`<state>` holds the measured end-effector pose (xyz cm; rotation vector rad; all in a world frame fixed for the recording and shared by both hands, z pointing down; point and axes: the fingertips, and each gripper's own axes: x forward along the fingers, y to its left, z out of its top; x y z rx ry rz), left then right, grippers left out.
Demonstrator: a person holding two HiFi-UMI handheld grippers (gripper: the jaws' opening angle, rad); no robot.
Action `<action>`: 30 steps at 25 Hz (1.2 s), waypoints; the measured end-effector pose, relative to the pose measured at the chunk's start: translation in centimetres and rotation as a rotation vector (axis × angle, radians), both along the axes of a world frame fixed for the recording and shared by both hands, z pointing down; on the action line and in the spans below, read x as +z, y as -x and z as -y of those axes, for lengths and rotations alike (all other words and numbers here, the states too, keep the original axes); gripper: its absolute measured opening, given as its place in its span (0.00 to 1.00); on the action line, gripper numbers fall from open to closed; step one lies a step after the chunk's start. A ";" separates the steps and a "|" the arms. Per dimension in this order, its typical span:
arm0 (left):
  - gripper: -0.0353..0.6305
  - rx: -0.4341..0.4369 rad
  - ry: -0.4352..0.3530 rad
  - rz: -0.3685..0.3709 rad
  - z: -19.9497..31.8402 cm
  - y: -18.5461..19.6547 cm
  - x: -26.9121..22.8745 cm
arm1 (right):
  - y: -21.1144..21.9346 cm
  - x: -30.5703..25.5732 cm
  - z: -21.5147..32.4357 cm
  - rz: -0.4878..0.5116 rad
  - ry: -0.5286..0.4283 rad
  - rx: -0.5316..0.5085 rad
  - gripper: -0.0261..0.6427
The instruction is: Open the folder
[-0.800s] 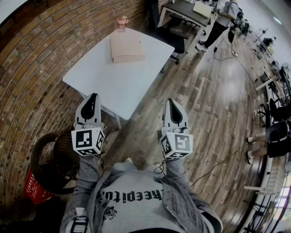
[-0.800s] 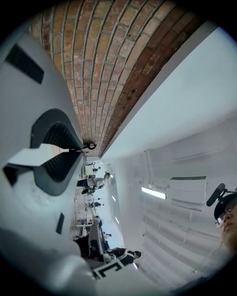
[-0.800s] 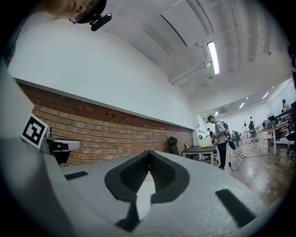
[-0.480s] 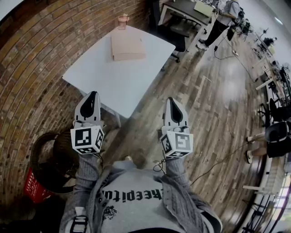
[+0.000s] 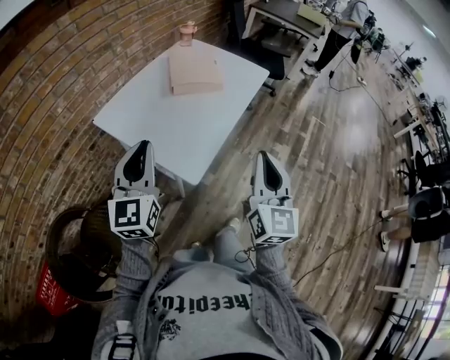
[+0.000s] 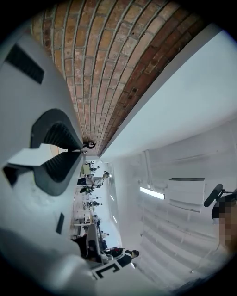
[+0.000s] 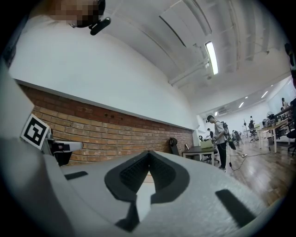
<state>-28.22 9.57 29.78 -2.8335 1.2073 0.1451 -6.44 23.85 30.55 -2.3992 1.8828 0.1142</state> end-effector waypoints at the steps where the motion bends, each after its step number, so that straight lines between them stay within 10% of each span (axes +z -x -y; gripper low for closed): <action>1: 0.08 0.000 0.001 0.000 0.2 -0.2 0.0 | -0.2 0.1 0.2 -0.002 0.002 -0.002 0.05; 30: 0.08 -0.171 -0.040 -0.036 15.6 -14.0 -3.5 | -15.8 -3.7 19.6 -0.038 -0.046 -0.196 0.05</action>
